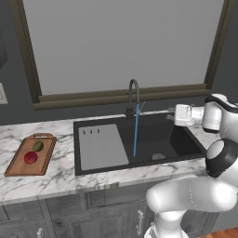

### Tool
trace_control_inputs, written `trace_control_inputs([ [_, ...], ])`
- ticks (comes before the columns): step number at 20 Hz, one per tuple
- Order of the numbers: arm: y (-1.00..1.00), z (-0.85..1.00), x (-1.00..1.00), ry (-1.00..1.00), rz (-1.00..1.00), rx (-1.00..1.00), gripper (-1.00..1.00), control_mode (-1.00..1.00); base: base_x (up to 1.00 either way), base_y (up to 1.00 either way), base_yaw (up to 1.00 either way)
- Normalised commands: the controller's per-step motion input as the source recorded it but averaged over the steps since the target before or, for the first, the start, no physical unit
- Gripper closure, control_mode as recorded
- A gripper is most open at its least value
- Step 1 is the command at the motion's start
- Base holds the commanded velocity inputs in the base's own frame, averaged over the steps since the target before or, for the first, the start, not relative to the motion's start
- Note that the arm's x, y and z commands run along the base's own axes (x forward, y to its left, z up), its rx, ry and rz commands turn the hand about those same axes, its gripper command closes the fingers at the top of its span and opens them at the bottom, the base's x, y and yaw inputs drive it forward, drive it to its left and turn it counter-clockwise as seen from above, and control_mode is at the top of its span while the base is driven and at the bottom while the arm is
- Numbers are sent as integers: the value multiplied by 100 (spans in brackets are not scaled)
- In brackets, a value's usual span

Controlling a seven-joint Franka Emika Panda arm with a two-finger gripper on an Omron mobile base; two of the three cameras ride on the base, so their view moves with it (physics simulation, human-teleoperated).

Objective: Pick the pear, kiwi from the sink and place them on the cutting board to airdry. Then turn off the sink faucet.

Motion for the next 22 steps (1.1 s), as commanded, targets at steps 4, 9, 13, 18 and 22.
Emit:
trace_control_inputs([
  [4, 0, -14, 29, 0, 0, 0, -100, -100, 0, 0, 0],
  [9, 0, -12, 35, 0, 0, 0, -100, -100, 0, 0, 0],
  [13, 0, -9, 29, 0, 0, 0, -100, -100, 0, 0, 0],
  [18, 0, -10, 24, 0, 0, 0, -100, -100, 0, 0, 0],
  [22, 0, -10, 29, 0, 0, 0, -100, -100, 0, 0, 0],
])
